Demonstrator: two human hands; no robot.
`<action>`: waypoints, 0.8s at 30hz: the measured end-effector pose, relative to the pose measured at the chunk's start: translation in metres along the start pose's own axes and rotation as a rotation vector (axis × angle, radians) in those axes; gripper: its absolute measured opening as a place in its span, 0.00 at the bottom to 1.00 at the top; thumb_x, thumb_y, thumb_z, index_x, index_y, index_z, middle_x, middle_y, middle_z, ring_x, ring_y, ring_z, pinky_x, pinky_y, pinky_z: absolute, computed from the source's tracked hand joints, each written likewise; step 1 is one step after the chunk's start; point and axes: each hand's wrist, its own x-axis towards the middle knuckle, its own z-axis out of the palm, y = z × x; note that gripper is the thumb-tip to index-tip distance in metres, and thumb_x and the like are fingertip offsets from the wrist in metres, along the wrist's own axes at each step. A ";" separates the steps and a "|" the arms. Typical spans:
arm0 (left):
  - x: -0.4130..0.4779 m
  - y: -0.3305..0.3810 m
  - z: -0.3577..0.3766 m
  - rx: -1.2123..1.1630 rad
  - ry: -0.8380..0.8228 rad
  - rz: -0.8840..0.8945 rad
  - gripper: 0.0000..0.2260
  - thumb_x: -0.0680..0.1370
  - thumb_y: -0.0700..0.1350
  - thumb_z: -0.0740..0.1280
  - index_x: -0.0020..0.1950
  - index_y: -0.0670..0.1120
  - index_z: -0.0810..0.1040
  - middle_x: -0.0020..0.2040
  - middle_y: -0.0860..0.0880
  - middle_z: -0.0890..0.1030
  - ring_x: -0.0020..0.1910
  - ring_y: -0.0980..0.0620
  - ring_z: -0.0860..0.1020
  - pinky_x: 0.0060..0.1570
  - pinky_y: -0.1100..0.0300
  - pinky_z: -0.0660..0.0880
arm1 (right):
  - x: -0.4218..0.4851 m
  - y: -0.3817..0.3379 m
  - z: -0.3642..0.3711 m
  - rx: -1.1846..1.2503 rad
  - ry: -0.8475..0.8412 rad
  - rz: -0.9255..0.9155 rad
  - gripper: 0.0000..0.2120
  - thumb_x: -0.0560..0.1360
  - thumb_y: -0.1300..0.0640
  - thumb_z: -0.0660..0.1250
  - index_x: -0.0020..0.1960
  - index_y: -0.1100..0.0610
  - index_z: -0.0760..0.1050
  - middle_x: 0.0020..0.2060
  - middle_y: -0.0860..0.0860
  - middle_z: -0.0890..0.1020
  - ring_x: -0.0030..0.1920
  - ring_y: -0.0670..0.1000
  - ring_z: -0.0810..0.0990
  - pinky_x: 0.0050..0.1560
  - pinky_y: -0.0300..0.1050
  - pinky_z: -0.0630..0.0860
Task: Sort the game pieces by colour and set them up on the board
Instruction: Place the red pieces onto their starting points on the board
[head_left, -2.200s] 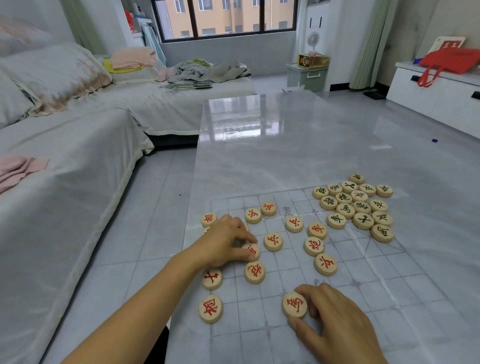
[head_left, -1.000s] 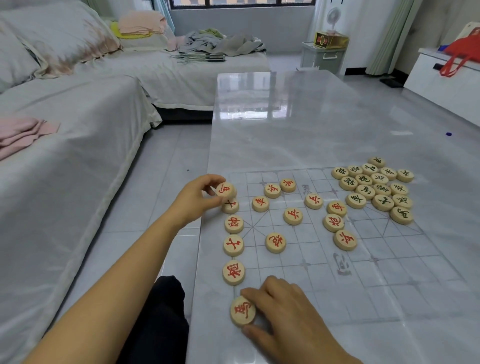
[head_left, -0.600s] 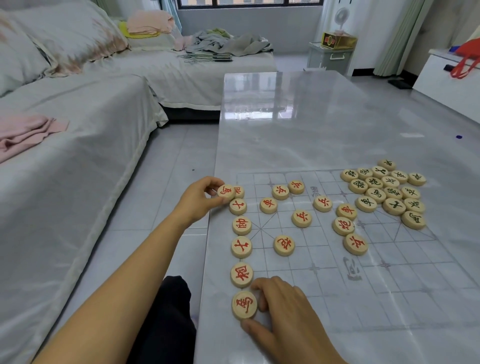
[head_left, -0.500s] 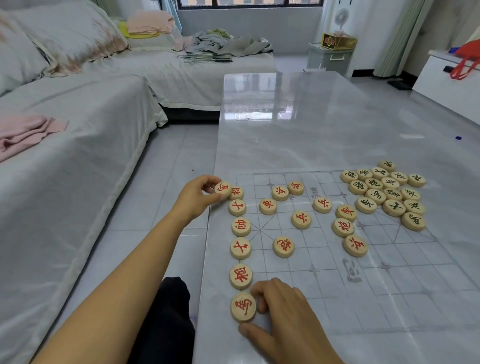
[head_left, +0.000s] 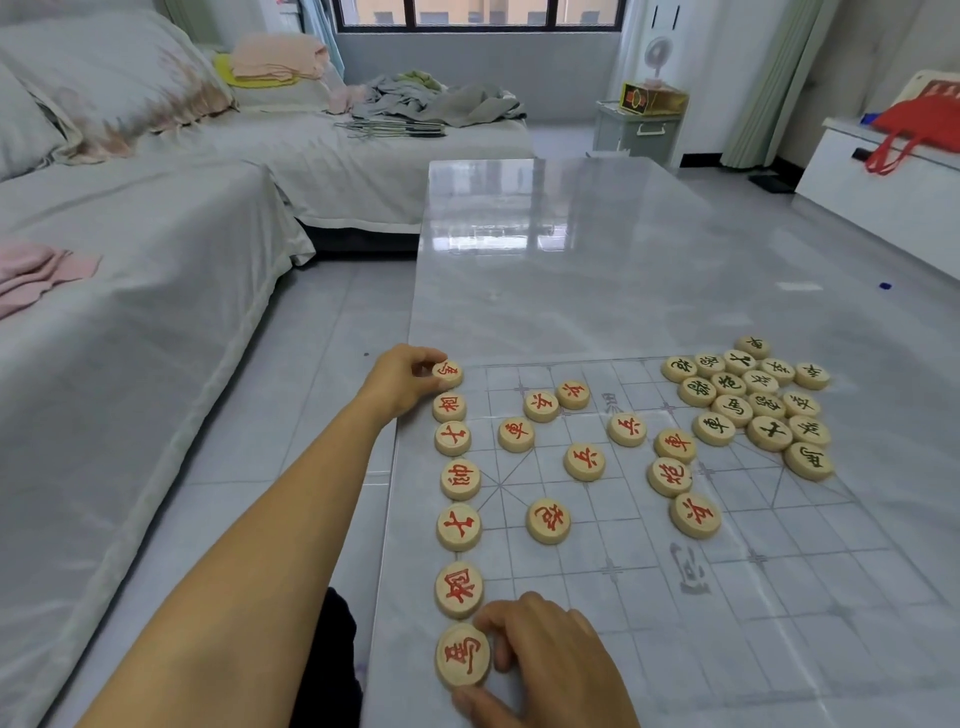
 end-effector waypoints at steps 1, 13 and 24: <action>0.000 0.000 -0.001 0.014 -0.016 0.012 0.19 0.75 0.44 0.68 0.66 0.44 0.74 0.62 0.44 0.75 0.60 0.48 0.72 0.58 0.58 0.68 | 0.001 0.001 0.000 -0.005 -0.015 0.003 0.38 0.52 0.31 0.46 0.59 0.43 0.66 0.37 0.35 0.61 0.37 0.33 0.60 0.45 0.27 0.57; 0.020 0.006 0.007 0.312 0.033 -0.108 0.21 0.72 0.57 0.69 0.58 0.46 0.72 0.52 0.48 0.75 0.53 0.47 0.74 0.55 0.52 0.72 | 0.011 0.000 0.000 -0.036 -0.168 0.070 0.18 0.70 0.41 0.64 0.58 0.44 0.69 0.35 0.38 0.61 0.38 0.40 0.64 0.45 0.42 0.59; 0.013 0.003 -0.018 -0.032 -0.183 -0.025 0.23 0.76 0.41 0.67 0.69 0.48 0.67 0.64 0.47 0.72 0.58 0.50 0.71 0.62 0.55 0.67 | 0.007 -0.002 -0.002 -0.045 -0.091 0.037 0.19 0.71 0.40 0.63 0.60 0.43 0.67 0.36 0.36 0.60 0.40 0.41 0.63 0.42 0.32 0.59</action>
